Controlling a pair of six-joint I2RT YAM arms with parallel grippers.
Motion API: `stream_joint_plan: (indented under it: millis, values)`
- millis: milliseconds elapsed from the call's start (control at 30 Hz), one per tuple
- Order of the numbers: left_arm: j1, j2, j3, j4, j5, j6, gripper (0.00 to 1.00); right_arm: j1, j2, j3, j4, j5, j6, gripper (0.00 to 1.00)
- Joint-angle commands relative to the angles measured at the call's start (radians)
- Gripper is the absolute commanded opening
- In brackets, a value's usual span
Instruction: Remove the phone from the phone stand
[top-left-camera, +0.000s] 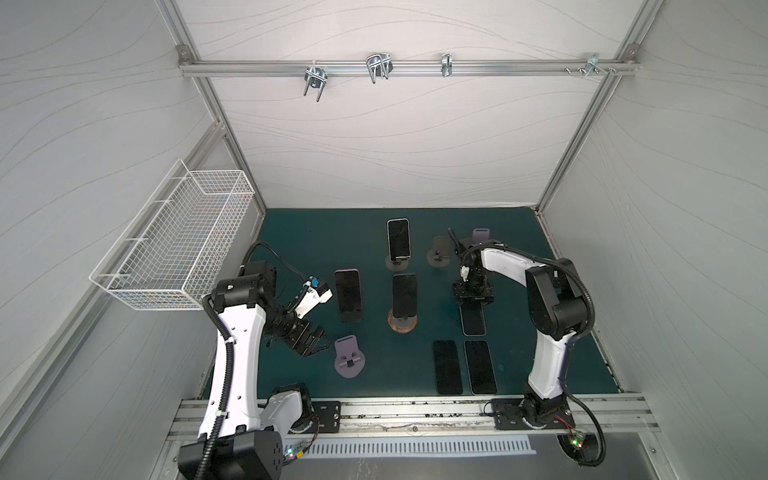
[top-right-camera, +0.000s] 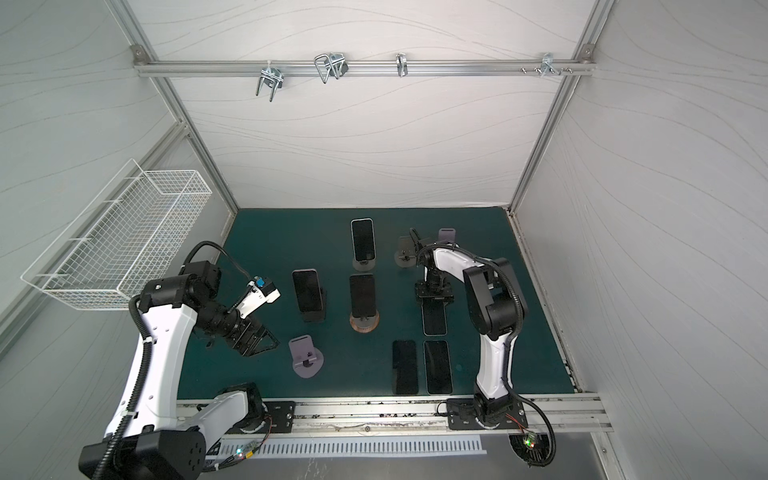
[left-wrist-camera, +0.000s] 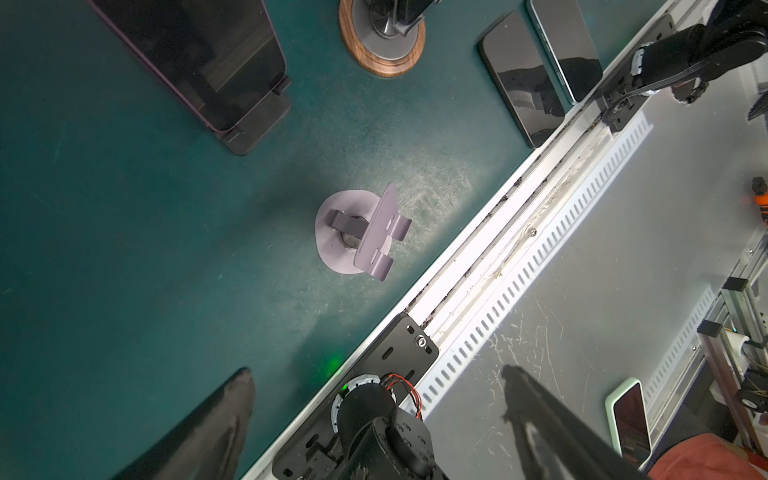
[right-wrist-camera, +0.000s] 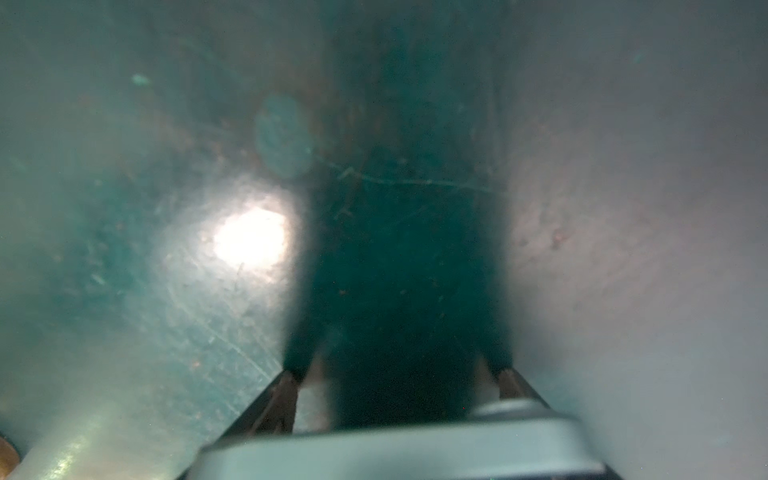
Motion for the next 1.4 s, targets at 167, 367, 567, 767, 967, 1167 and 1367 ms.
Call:
stream_joint_plan:
  millis: [167, 367, 567, 767, 967, 1167, 1367]
  values:
    - [0.005, 0.028, -0.024, -0.039, 0.069, 0.058, 0.93, -0.007, 0.054, -0.024, 0.024, -0.023, 0.017, 0.76]
    - [0.005, 0.024, -0.037, -0.039, 0.072, 0.071, 0.93, -0.008, 0.057, -0.026, 0.033, -0.028, 0.017, 0.79]
    - [0.005, 0.005, -0.081, -0.015, 0.046, 0.087, 0.92, -0.009, 0.055, -0.038, 0.042, -0.033, 0.020, 0.79]
    - [0.005, -0.021, -0.104, 0.022, 0.038, 0.093, 0.90, -0.013, 0.020, -0.030, 0.039, -0.061, 0.009, 0.88]
    - [0.005, -0.019, -0.119, 0.050, 0.029, 0.094, 0.90, -0.016, -0.073, -0.009, 0.033, -0.062, 0.014, 0.91]
    - [0.003, -0.021, -0.157, 0.046, 0.117, 0.172, 0.90, -0.015, -0.278, -0.065, 0.129, -0.062, 0.007, 0.93]
    - [0.003, -0.039, -0.244, 0.208, 0.117, 0.156, 0.85, -0.016, -0.551, -0.199, 0.294, -0.049, -0.023, 0.99]
